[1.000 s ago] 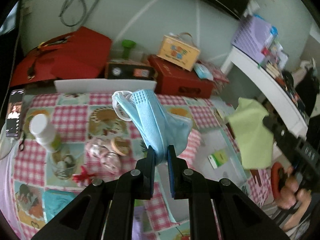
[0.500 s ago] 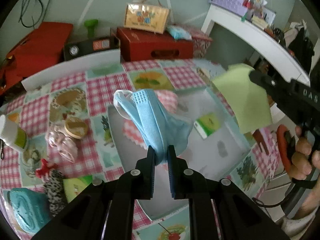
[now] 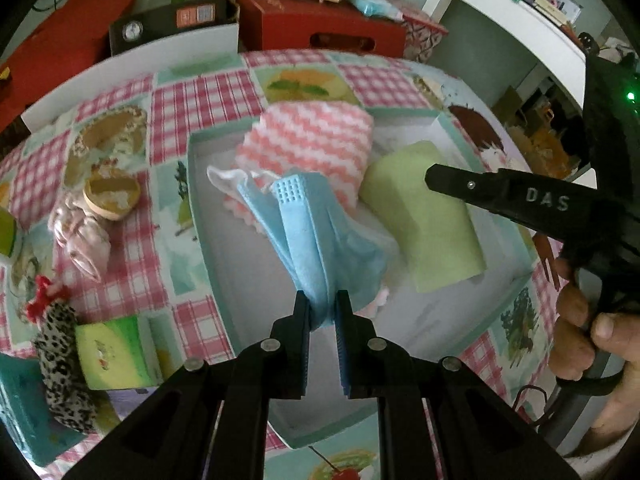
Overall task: Organize soft objects
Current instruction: 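Lower the mask and green cloth into the tray and open both tools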
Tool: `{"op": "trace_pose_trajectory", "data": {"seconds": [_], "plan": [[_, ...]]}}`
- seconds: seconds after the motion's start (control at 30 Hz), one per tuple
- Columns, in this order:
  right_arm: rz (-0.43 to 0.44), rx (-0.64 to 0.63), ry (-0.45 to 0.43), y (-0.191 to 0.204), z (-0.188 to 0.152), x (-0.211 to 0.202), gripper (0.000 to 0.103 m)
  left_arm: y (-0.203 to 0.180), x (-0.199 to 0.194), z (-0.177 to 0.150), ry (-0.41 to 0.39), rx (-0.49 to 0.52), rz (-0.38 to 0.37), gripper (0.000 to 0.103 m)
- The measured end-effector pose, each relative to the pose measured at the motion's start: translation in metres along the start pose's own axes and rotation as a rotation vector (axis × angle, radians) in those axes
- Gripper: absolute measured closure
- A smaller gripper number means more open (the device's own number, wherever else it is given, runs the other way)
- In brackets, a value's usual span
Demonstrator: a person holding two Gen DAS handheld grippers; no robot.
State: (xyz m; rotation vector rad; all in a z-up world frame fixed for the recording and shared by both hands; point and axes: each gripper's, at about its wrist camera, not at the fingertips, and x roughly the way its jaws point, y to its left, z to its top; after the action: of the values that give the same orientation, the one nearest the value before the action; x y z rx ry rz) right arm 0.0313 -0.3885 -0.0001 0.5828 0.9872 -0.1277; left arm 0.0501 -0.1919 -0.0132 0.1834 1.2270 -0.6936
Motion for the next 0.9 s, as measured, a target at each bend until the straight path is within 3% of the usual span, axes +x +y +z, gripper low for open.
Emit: {"op": "trace_pose_trajectory", "data": {"seconds": [0.4, 0.6, 0.73, 0.9], "plan": [[-0.149, -0.052, 0.115, 0.003, -0.009, 0.027, 0.094, -0.008, 0.029, -0.008, 0.099, 0.024, 0.053, 0.090], [-0.231, -0.095, 0.141, 0.006, -0.011, 0.030, 0.094, -0.010, 0.035, -0.007, 0.114, 0.031, 0.058, 0.082], [-0.268, -0.114, 0.152, 0.007, -0.014, 0.032, 0.076, -0.013, 0.035, -0.009, 0.121, 0.037, 0.066, 0.071], [-0.286, -0.129, 0.145, 0.012, -0.014, 0.027, 0.069, -0.016, 0.030, -0.007, 0.118, 0.042, 0.052, 0.068]]}}
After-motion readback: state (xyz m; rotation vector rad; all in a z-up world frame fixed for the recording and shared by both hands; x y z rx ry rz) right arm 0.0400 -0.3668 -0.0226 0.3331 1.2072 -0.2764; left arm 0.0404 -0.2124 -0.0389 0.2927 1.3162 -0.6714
